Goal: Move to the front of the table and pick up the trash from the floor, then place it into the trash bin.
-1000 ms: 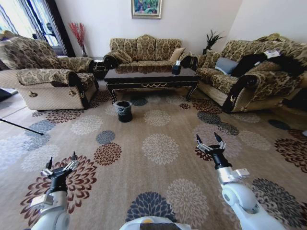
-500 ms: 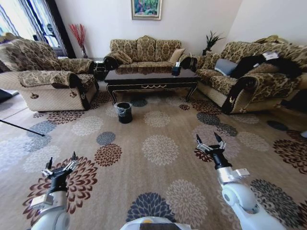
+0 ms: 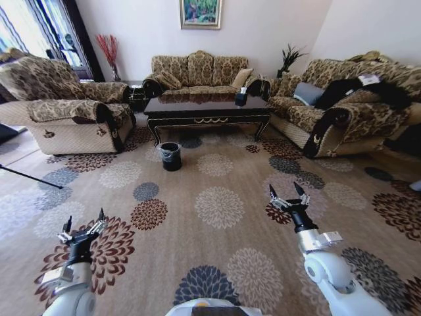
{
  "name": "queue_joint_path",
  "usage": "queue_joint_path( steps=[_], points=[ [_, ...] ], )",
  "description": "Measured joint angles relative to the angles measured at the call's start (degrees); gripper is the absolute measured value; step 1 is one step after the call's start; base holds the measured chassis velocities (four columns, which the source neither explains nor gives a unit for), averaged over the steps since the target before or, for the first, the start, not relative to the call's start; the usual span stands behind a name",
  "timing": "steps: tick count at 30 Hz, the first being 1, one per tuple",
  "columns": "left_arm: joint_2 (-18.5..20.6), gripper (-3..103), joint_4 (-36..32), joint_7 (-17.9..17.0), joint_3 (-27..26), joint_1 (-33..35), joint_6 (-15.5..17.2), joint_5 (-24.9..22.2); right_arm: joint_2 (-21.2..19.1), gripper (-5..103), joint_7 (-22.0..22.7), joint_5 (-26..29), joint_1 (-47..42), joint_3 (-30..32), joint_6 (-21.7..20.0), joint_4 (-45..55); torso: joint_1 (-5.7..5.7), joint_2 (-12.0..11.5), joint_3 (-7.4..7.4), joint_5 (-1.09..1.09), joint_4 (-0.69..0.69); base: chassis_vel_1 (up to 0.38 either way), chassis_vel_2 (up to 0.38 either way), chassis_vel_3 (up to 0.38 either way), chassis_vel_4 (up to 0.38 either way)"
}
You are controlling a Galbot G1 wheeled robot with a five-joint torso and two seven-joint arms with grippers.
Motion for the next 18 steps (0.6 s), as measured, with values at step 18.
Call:
queue_joint_path(
  steps=[18],
  points=[
    [0.0, 100, 0.0, 0.0, 0.0, 0.0, 0.0, 0.0, 0.0, 100, 0.0, 0.0, 0.0, 0.0, 0.0, 0.0, 1.62, 4.29, 2.65, 0.0, 0.0, 0.0, 0.0, 0.0, 0.0]
  ],
)
